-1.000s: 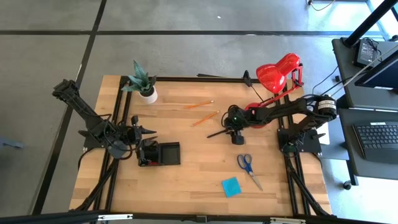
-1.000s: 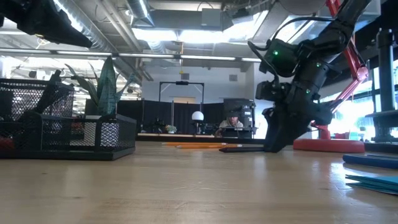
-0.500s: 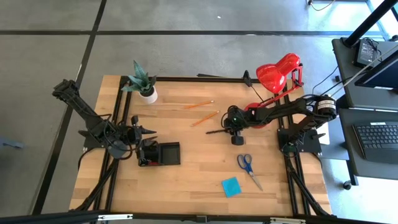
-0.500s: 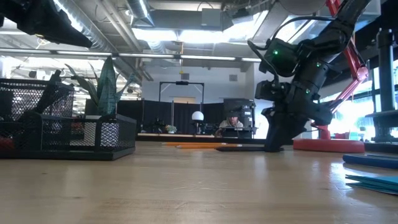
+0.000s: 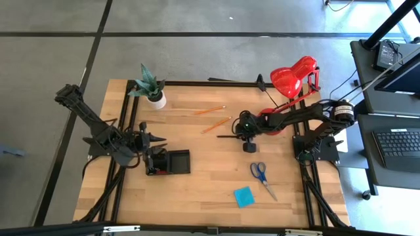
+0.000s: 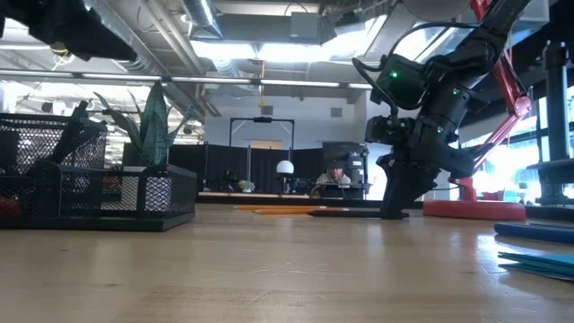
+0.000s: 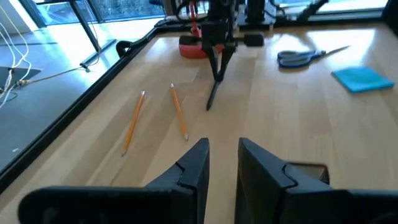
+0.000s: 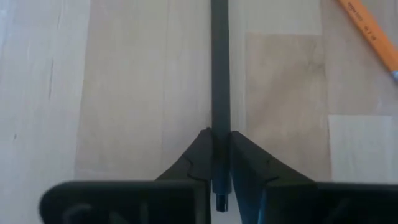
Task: Pick and place office supplies into organizer
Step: Put the black pen into the back left compartment of the desk organizer
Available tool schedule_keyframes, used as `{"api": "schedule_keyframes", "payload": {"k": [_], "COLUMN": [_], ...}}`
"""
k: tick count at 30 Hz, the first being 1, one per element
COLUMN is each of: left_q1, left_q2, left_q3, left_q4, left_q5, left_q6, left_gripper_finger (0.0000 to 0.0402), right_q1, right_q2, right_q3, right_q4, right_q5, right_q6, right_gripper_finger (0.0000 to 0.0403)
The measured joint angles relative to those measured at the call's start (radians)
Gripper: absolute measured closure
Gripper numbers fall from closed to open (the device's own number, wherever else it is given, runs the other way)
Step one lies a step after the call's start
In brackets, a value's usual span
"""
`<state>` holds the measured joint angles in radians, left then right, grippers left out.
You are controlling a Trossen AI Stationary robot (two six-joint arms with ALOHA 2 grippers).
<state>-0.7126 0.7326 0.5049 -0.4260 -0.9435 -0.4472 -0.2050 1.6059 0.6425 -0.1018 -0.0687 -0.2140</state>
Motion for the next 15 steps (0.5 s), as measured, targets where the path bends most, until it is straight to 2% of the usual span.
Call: {"api": "schedule_keyframes", "payload": {"k": [7,15], "left_q1": [0.119,0.332], "left_q2": [0.000,0.030], "left_q3": [0.000,0.000], "left_q4": [0.125,0.197], "left_q5": [0.123,0.311], "left_q6": [0.113,0.243], "left_gripper_finger": [0.0330,0.0336], "right_q1": [-0.001,-0.001], "right_q2": [-0.005,-0.007], "right_q3": [0.051,0.054], "right_q4": [-0.020,-0.015], "right_q5": [0.014,0.003], "right_q6": [-0.001,0.022], "right_gripper_finger": [0.0365,0.0371]}}
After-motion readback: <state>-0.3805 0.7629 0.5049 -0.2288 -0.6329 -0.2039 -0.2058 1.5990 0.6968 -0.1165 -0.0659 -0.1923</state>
